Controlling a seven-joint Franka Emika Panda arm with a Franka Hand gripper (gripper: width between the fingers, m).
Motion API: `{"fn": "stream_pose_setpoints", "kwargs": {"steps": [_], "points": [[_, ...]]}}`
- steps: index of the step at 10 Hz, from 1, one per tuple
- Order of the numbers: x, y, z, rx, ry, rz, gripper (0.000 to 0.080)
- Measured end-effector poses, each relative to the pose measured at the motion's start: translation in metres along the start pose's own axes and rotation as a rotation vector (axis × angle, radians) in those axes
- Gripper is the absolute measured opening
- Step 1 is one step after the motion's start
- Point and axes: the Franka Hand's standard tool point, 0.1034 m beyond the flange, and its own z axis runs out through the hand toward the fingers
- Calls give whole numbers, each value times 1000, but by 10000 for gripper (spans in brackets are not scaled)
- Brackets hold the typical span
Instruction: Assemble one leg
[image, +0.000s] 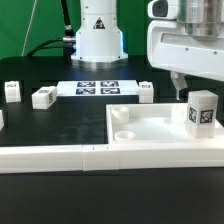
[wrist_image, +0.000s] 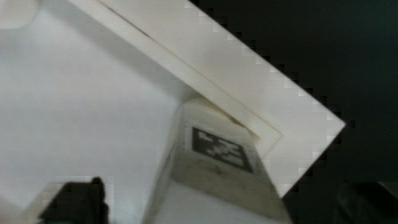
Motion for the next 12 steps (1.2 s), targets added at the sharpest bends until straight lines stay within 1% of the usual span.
{"fn": "stream_pose_setpoints", "kwargs": {"steps": [5,8,10,11,12], "points": [[-2,-2,-1,3,1,-527,649],[-1,-1,0,1,0,-768,649],[3,2,1,0,1,-882,649],[2,2,1,0,0,-858,528],[3,2,1,0,0,-858,389]]}}
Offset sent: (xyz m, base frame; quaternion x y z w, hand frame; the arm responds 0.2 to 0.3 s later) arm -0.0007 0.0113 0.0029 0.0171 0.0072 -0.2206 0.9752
